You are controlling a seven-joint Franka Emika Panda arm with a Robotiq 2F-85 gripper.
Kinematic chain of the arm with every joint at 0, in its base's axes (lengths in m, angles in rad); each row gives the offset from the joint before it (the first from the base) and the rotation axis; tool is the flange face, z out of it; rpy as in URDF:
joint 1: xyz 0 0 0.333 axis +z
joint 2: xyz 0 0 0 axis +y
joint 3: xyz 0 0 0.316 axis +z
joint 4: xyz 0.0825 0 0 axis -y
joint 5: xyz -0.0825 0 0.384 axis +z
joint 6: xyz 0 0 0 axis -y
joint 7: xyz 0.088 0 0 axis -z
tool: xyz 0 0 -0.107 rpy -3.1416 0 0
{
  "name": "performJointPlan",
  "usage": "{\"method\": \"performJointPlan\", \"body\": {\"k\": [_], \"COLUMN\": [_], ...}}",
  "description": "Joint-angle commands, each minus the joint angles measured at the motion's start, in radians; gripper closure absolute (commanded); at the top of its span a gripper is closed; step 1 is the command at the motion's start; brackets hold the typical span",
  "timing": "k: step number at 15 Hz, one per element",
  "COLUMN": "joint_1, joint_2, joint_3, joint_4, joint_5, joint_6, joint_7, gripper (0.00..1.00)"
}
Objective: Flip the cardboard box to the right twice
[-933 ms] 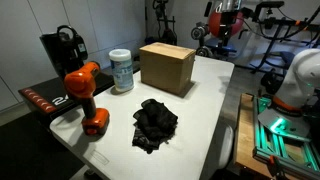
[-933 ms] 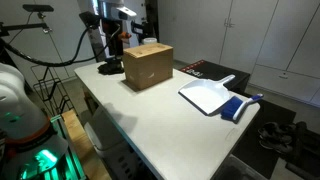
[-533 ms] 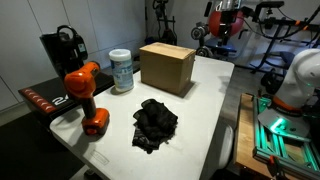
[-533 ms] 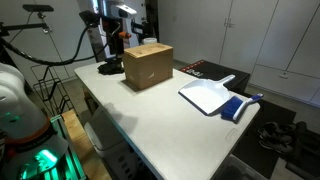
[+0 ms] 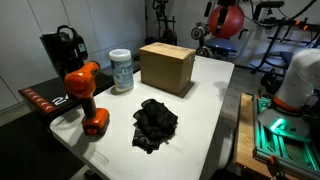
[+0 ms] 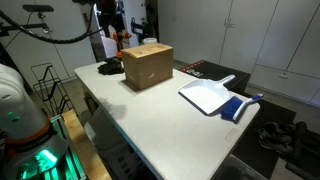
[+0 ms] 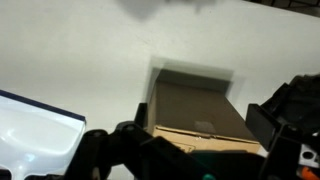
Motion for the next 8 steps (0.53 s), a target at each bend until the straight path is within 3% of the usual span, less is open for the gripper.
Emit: {"method": "performJointPlan", "body": {"k": [1,7,8], "joint_1": [0.01,0.006,-0.007], "joint_2": [0.004,0.003,0.001], "joint_3": [0.0,-0.01,-0.014], "joint_4": [0.01,0.005,-0.014], "joint_5": [-0.001,0.025,0.052], "joint_6": [-0.002,0.004,0.064], "joint_7": [-0.001,0.016,0.064], "gripper": [0.0,0.0,0.0]}}
